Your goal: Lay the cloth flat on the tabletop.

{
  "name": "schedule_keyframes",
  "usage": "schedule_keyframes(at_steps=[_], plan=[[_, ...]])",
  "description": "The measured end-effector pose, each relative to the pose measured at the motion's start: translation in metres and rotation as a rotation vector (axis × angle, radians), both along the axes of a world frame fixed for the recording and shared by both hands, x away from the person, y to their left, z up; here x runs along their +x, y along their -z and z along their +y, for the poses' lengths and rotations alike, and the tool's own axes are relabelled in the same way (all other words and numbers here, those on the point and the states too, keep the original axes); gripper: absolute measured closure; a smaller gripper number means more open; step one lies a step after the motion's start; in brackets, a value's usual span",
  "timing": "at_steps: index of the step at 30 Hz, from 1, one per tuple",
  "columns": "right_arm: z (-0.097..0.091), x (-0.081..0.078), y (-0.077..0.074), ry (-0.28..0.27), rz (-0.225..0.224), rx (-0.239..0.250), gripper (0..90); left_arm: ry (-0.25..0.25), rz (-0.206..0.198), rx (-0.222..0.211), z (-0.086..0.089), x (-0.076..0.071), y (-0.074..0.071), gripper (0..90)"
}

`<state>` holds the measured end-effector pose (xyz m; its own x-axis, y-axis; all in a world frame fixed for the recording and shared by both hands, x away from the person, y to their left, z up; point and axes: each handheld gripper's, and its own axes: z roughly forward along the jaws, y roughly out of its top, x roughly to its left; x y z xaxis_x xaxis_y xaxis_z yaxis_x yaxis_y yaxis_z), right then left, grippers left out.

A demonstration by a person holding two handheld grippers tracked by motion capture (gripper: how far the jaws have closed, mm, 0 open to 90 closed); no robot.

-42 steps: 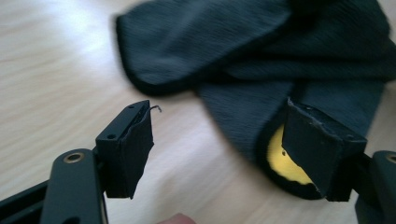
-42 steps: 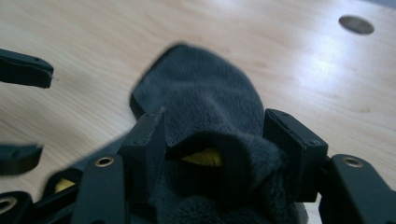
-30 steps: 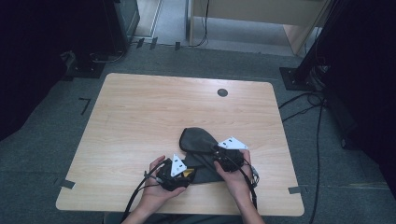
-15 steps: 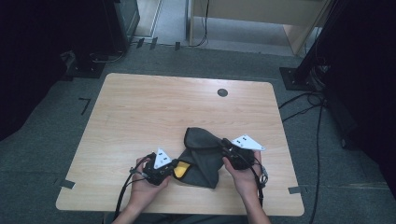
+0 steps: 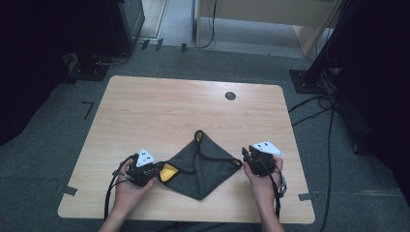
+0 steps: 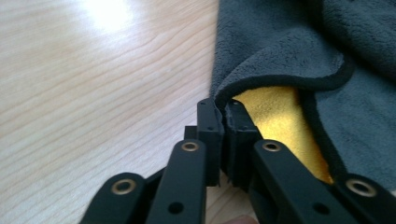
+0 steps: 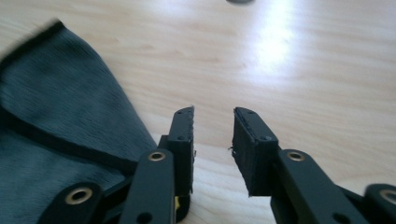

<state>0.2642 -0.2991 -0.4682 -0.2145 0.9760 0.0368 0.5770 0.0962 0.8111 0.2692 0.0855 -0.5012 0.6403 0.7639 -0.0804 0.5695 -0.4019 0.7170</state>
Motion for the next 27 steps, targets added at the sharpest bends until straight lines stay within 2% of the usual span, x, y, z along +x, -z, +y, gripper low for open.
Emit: schedule_keyframes(at_steps=[1,2,3,4,5,6,7,8,9,10,11,12,13,14,15,16,17,18,19,20,21,22,23,25,27], plan=[[0.002,-0.001,-0.002,-0.025,-0.015,0.013,66.2,-0.022,-0.005,0.008,0.0,0.001,0.0,81.3],[0.01,-0.003,-0.004,-0.095,-0.038,0.032,62.8,-0.063,-0.027,0.017,-0.002,0.0,-0.002,67.6],[0.016,-0.003,-0.005,-0.132,-0.042,0.046,60.4,-0.065,-0.038,0.004,-0.004,-0.001,-0.004,66.4],[0.016,-0.003,-0.005,-0.132,-0.042,0.046,60.4,-0.065,-0.038,0.004,-0.004,-0.001,-0.004,63.2],[0.031,-0.002,-0.002,-0.21,-0.032,0.072,55.5,-0.063,-0.049,-0.017,-0.006,-0.002,-0.006,60.2],[0.031,-0.002,-0.002,-0.21,-0.032,0.072,55.5,-0.06,-0.058,-0.035,-0.009,-0.003,-0.008,60.2],[0.049,0.0,0.002,-0.26,-0.02,0.093,51.8,-0.054,-0.073,-0.046,-0.012,-0.005,-0.01,56.5],[0.059,0.002,0.005,-0.286,-0.014,0.1,50.1,-0.05,-0.091,-0.082,-0.021,-0.009,-0.014,54.3],[0.068,0.004,0.006,-0.303,-0.009,0.096,49.1,-0.047,-0.062,-0.133,-0.023,-0.009,-0.016,50.4],[0.068,0.004,0.006,-0.303,-0.009,0.096,49.1,-0.047,-0.062,-0.133,-0.023,-0.009,-0.016,48.7],[0.078,0.005,0.008,-0.319,-0.006,0.087,48.9,-0.045,-0.038,-0.186,-0.025,-0.009,-0.019,48.7],[0.087,0.007,0.009,-0.334,-0.008,0.079,48.7,-0.044,-0.035,-0.207,-0.028,-0.011,-0.022,49.6],[0.094,0.009,0.01,-0.355,-0.009,0.066,48.1,-0.048,-0.056,-0.194,-0.031,-0.012,-0.025,50.2],[0.106,0.014,0.015,-0.368,-0.005,0.024,48.5,-0.044,-0.078,-0.167,-0.034,-0.014,-0.027,50.2],[0.106,0.014,0.015,-0.368,-0.005,0.024,48.5,-0.037,-0.088,-0.149,-0.037,-0.014,-0.027,50.2],[0.109,0.017,0.018,-0.364,0.007,0.013,49.0,-0.013,-0.08,-0.131,-0.041,-0.012,-0.025,49.7],[0.112,0.024,0.026,-0.361,0.037,0.012,61.8,0.005,-0.058,-0.096,-0.049,-0.01,-0.019,48.5],[0.112,0.024,0.026,-0.361,0.037,0.012,61.8,0.005,-0.058,-0.096,-0.049,-0.01,-0.019,47.6],[0.112,0.026,0.03,-0.367,0.052,0.008,69.2,0.016,-0.034,-0.075,-0.054,-0.009,-0.014,47.6],[0.109,0.027,0.031,-0.369,0.042,-0.004,79.2,0.025,-0.022,-0.036,-0.061,-0.008,-0.009,48.2],[0.106,0.027,0.029,-0.368,0.035,0.0,80.1,0.02,-0.019,0.027,-0.069,-0.007,-0.002,48.9],[0.106,0.027,0.029,-0.368,0.035,0.0,80.1,0.02,-0.019,0.027,-0.069,-0.007,-0.002,51.9],[0.101,0.028,0.025,-0.361,0.02,0.005,80.6,0.005,-0.03,0.068,-0.074,-0.006,0.003,51.9],[0.085,0.029,0.016,-0.309,-0.01,0.036,80.8,0.005,-0.033,0.075,-0.075,-0.004,0.005,56.0],[0.064,0.033,0.007,-0.261,-0.027,0.077,81.1,0.019,-0.023,0.06,-0.074,-0.002,0.003,75.9]])
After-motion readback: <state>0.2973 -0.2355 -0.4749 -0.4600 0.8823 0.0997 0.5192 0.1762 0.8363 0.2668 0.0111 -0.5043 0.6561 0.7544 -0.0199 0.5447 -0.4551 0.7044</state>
